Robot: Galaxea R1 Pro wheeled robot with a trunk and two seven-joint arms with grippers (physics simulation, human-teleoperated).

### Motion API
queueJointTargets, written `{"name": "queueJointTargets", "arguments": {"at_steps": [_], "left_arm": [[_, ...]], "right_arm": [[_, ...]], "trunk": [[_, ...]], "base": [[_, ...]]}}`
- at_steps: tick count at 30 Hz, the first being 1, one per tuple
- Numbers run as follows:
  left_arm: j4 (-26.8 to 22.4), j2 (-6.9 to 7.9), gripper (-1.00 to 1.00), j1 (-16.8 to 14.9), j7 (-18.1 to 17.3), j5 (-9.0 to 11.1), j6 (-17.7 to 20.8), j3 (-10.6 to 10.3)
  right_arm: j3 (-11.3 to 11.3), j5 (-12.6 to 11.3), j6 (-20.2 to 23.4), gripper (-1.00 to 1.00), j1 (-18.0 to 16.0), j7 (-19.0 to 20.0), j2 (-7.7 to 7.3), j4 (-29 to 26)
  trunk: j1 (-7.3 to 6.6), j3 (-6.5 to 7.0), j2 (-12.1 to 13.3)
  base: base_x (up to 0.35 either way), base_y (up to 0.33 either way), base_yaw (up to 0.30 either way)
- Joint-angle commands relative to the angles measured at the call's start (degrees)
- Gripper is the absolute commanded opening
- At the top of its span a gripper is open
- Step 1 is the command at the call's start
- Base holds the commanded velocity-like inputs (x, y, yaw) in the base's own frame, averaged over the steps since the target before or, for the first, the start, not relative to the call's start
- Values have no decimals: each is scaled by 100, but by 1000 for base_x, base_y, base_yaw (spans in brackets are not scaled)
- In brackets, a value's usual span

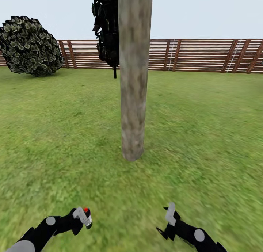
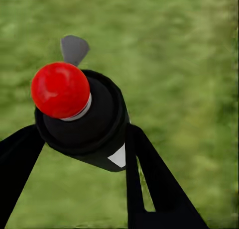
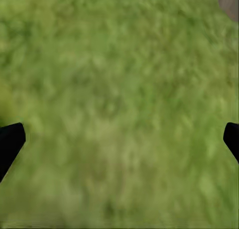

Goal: In the garden, pick up the pesticide atomizer on the floor and spray pesticide onto both trees until each tree trunk is fully covered.

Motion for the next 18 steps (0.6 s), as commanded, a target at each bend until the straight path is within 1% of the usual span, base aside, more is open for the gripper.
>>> {"name": "queueJointTargets", "arguments": {"at_steps": [1,2,3,5,7,9,10,11,13,14,15,18], "left_arm": [[-7,-8,-100,-54,-228,-210,46,28],[-14,-26,-100,-126,-549,-484,130,27],[-49,-56,-100,-190,-893,-842,201,28],[-194,-106,-100,-228,-1134,-1205,260,28],[-380,-197,-100,-248,-1292,-1463,306,29],[-451,-273,-100,-260,-1462,-1547,326,24],[-479,-350,-100,-278,-1585,-1584,336,22],[-490,-395,-100,-285,-1641,-1602,341,21],[-503,-562,-100,-296,-1737,-1630,341,17],[-502,-604,-100,-295,-1741,-1663,341,-12],[-502,-636,-100,-293,-1744,-1712,342,-55],[-499,-744,-100,-291,-1741,-1849,352,-230]], "right_arm": [[9,106,20,100,-7,161,-4,-134],[11,154,92,100,-19,471,-4,-356],[12,196,169,100,-32,886,-3,-643],[13,222,274,100,-49,1323,1,-925],[14,228,478,100,-64,1644,9,-1138],[14,225,608,100,-71,1752,14,-1220],[14,220,661,100,-73,1791,19,-1273],[17,217,681,100,-74,1805,30,-1293],[95,224,721,100,-75,1921,140,-1317],[116,228,726,100,-75,2039,191,-1323],[130,231,729,-100,-75,2171,233,-1334],[148,238,733,-100,-84,2432,322,-1391]], "trunk": [[-1,-6,-2],[-1,-6,-2],[-1,-6,-2],[-1,-6,-2],[-1,-6,-2],[-1,-6,-2],[-1,-6,-2],[-1,-6,-2],[-1,-6,-2],[-1,-6,-2],[-1,-6,-2],[-1,-6,-2]], "base": [[0,0,0],[0,0,0],[0,0,0],[0,0,0],[0,0,0],[0,0,0],[0,0,0],[0,0,0],[0,0,0],[0,0,0],[0,0,0],[0,0,0]]}}
